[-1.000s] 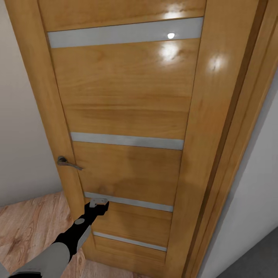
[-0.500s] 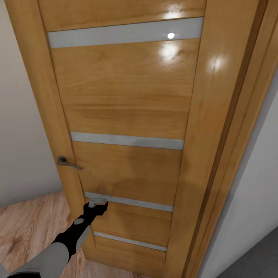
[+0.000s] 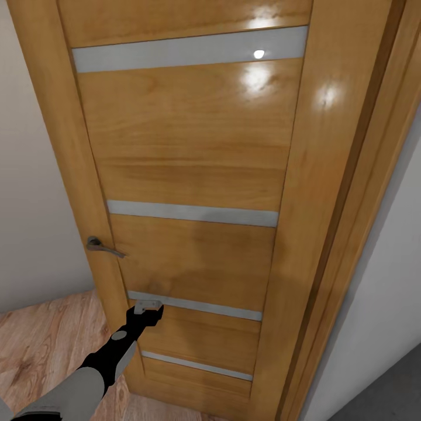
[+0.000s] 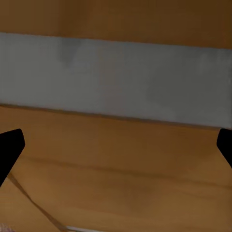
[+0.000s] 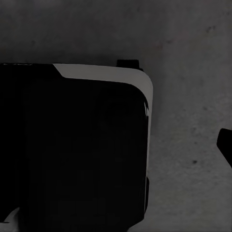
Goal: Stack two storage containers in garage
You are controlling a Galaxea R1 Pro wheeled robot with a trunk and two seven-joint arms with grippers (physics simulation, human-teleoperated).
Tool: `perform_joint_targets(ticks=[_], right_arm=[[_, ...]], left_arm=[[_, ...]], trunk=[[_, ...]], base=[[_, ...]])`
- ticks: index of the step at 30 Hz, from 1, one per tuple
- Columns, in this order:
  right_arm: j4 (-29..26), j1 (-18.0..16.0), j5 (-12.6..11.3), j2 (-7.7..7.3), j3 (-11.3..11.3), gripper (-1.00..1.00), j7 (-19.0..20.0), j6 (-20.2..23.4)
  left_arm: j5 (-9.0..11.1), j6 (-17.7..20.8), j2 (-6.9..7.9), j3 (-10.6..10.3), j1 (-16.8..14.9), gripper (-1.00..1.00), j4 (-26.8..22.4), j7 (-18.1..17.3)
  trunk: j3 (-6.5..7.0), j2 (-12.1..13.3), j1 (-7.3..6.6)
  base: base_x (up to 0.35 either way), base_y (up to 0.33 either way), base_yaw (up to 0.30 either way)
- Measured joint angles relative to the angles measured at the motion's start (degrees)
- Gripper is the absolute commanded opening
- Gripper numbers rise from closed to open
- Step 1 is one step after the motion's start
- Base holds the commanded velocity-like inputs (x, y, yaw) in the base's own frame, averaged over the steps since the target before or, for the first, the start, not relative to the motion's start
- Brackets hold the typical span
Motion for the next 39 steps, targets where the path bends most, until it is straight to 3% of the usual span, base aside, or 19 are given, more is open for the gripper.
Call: perform_joint_targets(ticks=[39], right_arm=[[-0.02,0.01,-0.01,-0.03,-0.04,1.00,0.01,-1.29]], left_arm=[[-0.03,-0.01,0.00,-0.16,0.02,1.00,0.03,-0.04]], trunk=[[-0.01,-0.01,0.00]], base=[[0.055,-0.016,0.000]])
